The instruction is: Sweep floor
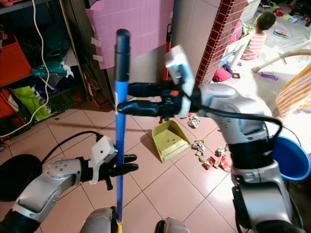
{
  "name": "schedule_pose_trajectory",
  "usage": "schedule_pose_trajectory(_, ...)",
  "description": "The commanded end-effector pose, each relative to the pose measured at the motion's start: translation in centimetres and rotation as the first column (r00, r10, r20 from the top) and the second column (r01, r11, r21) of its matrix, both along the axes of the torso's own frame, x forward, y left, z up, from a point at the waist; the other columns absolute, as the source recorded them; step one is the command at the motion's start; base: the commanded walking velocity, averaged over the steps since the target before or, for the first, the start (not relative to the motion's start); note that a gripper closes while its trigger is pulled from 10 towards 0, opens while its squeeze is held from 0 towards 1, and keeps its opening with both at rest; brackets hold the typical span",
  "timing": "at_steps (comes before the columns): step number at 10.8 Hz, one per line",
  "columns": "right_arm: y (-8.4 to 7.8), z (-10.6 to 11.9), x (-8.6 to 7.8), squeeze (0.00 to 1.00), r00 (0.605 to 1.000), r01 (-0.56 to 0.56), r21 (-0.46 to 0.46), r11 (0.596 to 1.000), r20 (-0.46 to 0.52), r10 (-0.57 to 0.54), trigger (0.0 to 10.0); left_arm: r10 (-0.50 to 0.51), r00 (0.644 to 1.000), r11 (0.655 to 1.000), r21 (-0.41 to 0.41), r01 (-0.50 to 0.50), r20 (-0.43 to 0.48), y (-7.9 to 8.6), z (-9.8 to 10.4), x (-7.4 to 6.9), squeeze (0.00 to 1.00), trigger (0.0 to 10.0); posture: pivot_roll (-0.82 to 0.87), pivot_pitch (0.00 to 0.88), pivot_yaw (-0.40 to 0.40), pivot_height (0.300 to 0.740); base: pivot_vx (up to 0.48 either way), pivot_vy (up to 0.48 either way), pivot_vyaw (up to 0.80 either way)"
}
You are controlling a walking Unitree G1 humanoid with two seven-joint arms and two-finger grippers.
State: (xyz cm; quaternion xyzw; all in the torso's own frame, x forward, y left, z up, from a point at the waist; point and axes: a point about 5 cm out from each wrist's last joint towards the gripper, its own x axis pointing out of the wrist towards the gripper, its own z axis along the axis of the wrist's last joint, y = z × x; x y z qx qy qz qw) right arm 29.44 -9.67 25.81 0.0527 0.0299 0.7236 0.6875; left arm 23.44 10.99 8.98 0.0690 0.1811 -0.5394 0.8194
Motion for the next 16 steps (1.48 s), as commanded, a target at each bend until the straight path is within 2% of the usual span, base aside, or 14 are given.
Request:
schedule_pose_trajectory(1, 0.4, 0.6, 0.0, 0.0, 1.0, 0.006, -0.024, 1.0, 0.03, -0.005, 10.0, -0.034, 0.999, 0.999, 0.013, 0.034, 0.023, -0.2, 0.2, 0.1, 0.0, 0.0, 0.02, 0.102, -0.055, 0.74, 0.0, 0.0, 0.0)
schedule_pose_trajectory(2, 0.9, 0.6, 0.3, 0.0, 0.999, 0.018, -0.036, 0.999, 0.031, -0.017, 10.0, -0.049, 0.998, 0.999, 0.018, 0.049, 0.028, -0.5, 0.2, 0.1, 0.0, 0.0, 0.02, 0.101, -0.053, 0.74, 0.0, 0.0, 0.0)
schedule_pose_trajectory(5, 0.8, 2.2, 1.3, 0.0, 0.997, 0.05, -0.01, 0.999, 0.052, -0.049, 9.8, -0.056, 0.998, 0.998, 0.028, 0.056, 0.025, -0.7, -0.1, 0.2, 0.0, 0.0, 0.01, 0.096, -0.054, 0.74, 0.0, 0.0, 0.0)
schedule_pose_trajectory(6, 0.7, 2.7, 1.6, 0.0, 0.997, 0.064, 0.01, 0.998, 0.048, -0.065, 2.8, -0.053, 0.998, 0.998, 0.027, 0.052, 0.023, -0.7, -0.3, 0.2, 0.0, 0.0, 0.01, 0.095, -0.056, 0.74, 0.0, 0.0, 0.0)
schedule_pose_trajectory(7, 0.7, 2.7, 1.5, 0.0, 0.997, 0.059, 0.018, 0.998, 0.038, -0.059, 0.0, -0.051, 0.998, 0.998, 0.025, 0.051, 0.023, -0.7, -0.3, 0.3, 0.0, 0.0, 0.01, 0.095, -0.058, 0.74, 0.0, 0.0, 0.0)
schedule_pose_trajectory(12, 1.0, 1.8, 0.3, 0.0, 1.0, -0.005, 0.016, 1.0, -0.006, 0.005, 0.0, -0.051, 0.998, 0.999, 0.021, 0.05, 0.024, -0.7, -0.4, 0.4, 0.0, 0.0, 0.01, 0.09, -0.054, 0.74, 0.0, 0.0, 0.0)
schedule_pose_trajectory(16, 1.4, 1.4, -0.2, 0.0, 0.998, 0.003, 0.051, 0.999, -0.064, 0.0, 0.0, -0.045, 0.999, 0.999, 0.02, 0.045, 0.028, -0.8, -0.4, 0.5, 0.0, 0.0, 0.01, 0.09, -0.058, 0.74, 0.0, 0.0, 0.0)
